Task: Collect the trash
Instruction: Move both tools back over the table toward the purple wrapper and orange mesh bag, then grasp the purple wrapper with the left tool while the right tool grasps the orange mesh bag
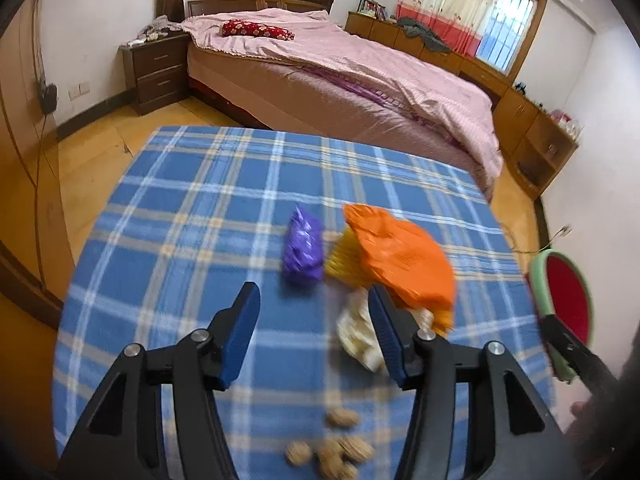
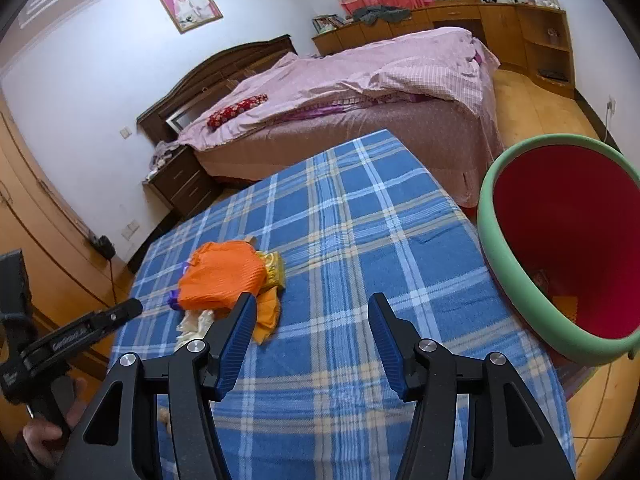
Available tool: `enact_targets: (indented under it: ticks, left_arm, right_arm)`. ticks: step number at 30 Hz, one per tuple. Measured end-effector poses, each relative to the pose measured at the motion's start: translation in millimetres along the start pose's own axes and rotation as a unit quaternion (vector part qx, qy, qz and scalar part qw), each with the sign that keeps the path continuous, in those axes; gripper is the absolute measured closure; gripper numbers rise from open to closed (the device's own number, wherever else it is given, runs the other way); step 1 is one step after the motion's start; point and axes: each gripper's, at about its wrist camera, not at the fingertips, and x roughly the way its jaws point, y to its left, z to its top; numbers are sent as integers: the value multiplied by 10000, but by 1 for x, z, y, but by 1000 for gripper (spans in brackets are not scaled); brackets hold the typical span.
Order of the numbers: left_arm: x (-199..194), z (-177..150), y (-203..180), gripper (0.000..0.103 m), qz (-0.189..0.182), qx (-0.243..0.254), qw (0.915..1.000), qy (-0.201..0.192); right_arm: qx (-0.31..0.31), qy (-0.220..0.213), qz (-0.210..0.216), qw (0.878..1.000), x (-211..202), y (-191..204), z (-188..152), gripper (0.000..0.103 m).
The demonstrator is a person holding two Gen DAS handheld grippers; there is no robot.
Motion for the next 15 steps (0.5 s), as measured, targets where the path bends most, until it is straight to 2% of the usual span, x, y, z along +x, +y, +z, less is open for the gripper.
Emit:
enact_targets:
  ticks: [6, 12, 14, 15]
  left_arm:
    - [37, 16, 3, 47, 187, 206, 9994, 194]
    - [77, 18, 10, 47, 195, 85, 9980, 598]
    - [85, 17, 11, 50, 89, 51, 9976, 686]
    - [87, 17, 11, 55, 51, 43, 9975, 704]
  right_arm:
    - [76, 109, -43, 9999, 14, -5, 2, 44]
    - [64, 205, -98, 9997, 24, -7, 2, 43]
    - [53, 224, -112, 9997, 27, -7, 4, 43]
    - [41, 235, -116, 9996, 28, -6, 4, 43]
